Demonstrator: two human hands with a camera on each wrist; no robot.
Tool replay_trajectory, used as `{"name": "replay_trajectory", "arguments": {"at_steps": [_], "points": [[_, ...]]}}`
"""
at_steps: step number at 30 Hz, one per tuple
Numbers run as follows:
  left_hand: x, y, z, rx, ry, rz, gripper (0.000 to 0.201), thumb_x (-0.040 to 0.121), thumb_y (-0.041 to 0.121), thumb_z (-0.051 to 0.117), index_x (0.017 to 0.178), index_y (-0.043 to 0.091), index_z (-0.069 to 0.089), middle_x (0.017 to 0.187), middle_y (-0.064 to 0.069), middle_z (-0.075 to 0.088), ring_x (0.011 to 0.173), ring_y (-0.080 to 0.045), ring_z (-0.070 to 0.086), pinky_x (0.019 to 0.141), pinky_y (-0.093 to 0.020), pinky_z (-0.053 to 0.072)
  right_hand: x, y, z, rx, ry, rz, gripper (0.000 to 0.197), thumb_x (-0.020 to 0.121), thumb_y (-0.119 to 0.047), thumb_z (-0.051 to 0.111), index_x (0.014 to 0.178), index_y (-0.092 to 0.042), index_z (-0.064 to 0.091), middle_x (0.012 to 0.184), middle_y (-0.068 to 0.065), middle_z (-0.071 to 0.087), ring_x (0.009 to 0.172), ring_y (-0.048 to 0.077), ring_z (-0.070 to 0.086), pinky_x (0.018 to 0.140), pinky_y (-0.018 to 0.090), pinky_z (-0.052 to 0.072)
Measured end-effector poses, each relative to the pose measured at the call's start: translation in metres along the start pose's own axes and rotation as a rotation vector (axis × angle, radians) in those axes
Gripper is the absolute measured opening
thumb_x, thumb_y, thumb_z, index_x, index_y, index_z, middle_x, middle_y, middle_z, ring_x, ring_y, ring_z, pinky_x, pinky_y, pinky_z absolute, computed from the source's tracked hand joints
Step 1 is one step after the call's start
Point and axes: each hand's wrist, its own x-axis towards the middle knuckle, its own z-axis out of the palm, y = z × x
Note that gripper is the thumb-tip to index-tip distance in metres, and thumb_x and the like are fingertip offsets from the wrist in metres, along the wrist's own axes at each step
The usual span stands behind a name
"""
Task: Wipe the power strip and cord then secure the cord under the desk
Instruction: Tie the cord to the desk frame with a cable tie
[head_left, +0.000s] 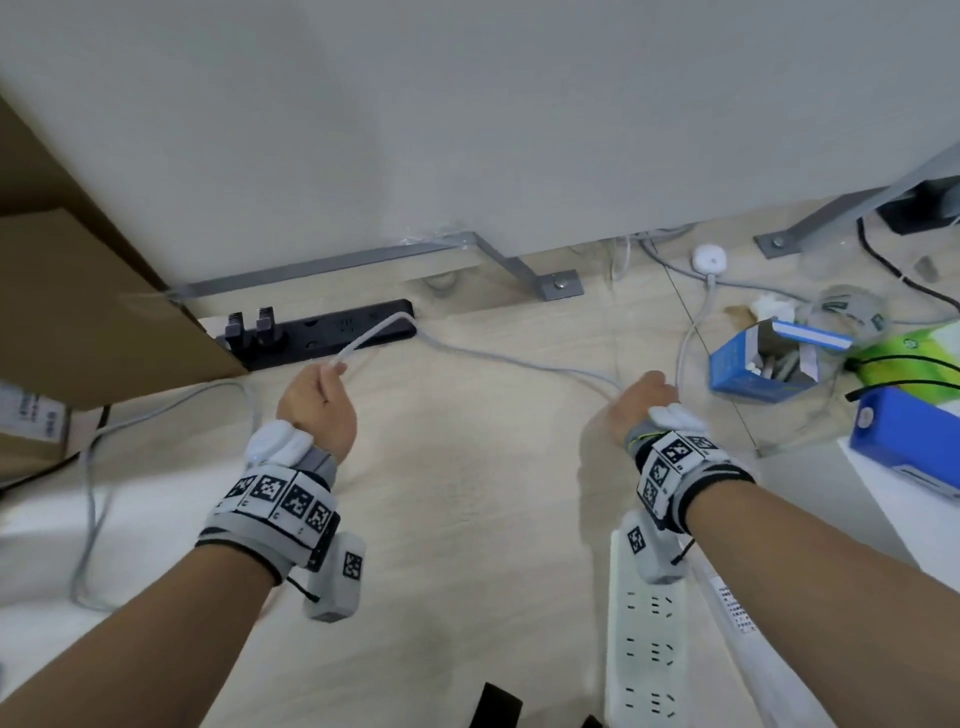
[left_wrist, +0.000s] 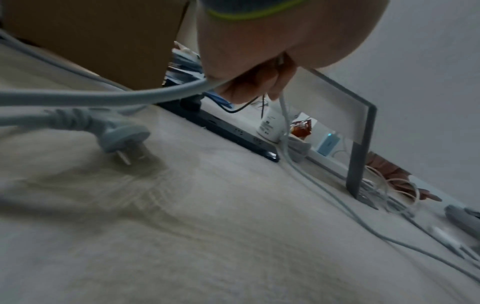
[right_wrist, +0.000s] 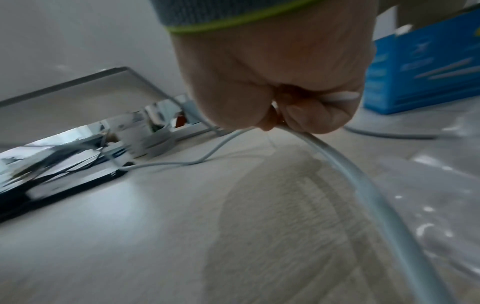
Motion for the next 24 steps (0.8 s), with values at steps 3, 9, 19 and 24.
{"name": "replay_trajectory", "arguments": {"at_steps": [3,9,19,24], "points": [[-0.001,-0.007,-0.003,-0.034,-0.122,-0.015,0.027,0.092,0.015,0.039,0.114,0.012,0.056,0.082,-0.006,0.056,0.066,-0.019,0.049,0.062,-0.029,0.039,0.010,0.009,-0.013,0.014,-0.005,0.161,0.044,0.089,-0.018,0.057,0.126,-0.003,0.038,0.132,0.017,0.047,0.120,0.034,0.050,0.098,0.042,0.039],[-0.030,0.000,0.023,0.276,-0.430,-0.131,0.041,0.092,0.009,0.044,0.131,0.018,0.036,0.082,-0.017,0.064,0.064,-0.027,0.058,0.059,-0.034,0.046,0.016,0.004,-0.019,-0.039,-0.032,0.044,0.033,0.095,-0.030,0.046,0.118,-0.006,0.043,0.125,0.016,0.053,0.111,0.034,0.055,0.084,0.037,0.042],[-0.030,0.043,0.056,0.456,-0.374,0.065,0.080,0.086,0.045,0.056,0.148,0.020,0.015,0.154,-0.008,0.019,0.138,-0.029,0.028,0.110,-0.041,0.030,0.046,-0.056,-0.030,0.104,-0.068,-0.350,0.033,0.093,-0.014,0.046,0.123,-0.022,0.056,0.125,0.008,0.059,0.106,0.029,0.059,0.081,0.028,0.045],[0.005,0.071,0.085,0.183,-0.380,0.245,0.063,0.084,0.036,0.063,0.140,0.020,0.038,0.143,-0.008,0.038,0.130,-0.028,0.039,0.106,-0.042,0.037,0.073,-0.071,-0.036,0.033,-0.083,-0.337,0.041,0.084,-0.010,0.049,0.119,-0.029,0.059,0.122,0.004,0.061,0.101,0.026,0.062,0.078,0.028,0.049]]}}
